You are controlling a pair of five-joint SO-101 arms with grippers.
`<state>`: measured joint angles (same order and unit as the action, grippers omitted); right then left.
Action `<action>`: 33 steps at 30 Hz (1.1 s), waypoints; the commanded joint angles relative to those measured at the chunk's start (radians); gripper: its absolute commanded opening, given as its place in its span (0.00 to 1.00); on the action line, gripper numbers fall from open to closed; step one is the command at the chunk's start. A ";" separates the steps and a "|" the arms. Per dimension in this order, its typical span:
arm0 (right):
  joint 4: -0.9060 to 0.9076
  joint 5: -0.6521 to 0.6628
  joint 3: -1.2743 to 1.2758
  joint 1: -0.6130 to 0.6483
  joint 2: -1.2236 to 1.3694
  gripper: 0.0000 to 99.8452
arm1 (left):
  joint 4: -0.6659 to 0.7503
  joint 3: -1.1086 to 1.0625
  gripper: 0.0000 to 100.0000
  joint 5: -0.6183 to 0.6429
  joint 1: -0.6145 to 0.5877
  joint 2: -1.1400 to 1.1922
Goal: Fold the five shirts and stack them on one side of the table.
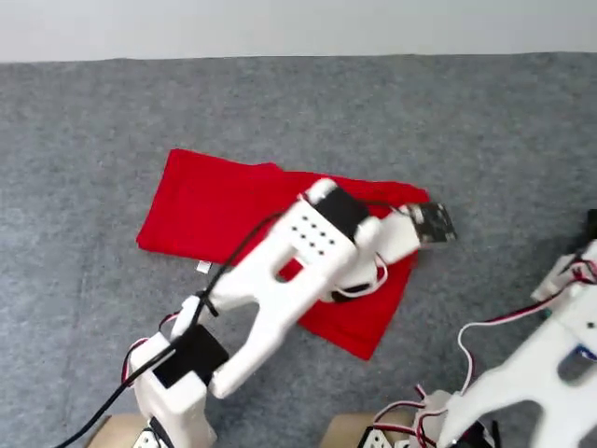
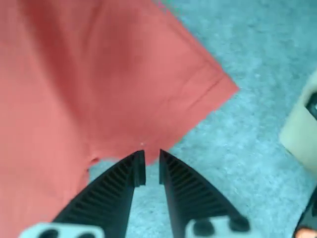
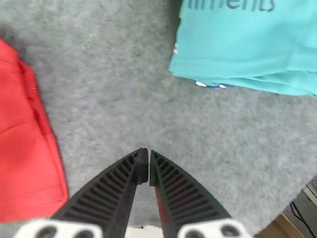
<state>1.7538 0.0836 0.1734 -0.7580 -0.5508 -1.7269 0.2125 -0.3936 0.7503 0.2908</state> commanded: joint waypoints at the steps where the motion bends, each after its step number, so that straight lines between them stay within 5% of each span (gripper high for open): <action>1: 0.004 0.052 -0.003 -0.073 -0.033 0.01 | 0.035 -0.054 0.07 -0.055 0.055 -0.058; 17: 0.016 0.215 -0.006 -0.311 -0.035 0.01 | 0.221 -0.308 0.20 -0.229 0.095 -0.057; 33: 0.016 0.215 0.041 -0.259 -0.189 0.01 | 0.460 -0.412 0.19 -0.229 0.078 0.044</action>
<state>1.7538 0.2892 0.2148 -1.0249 -0.7073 -1.2820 -0.2002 -0.6160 0.8378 0.3245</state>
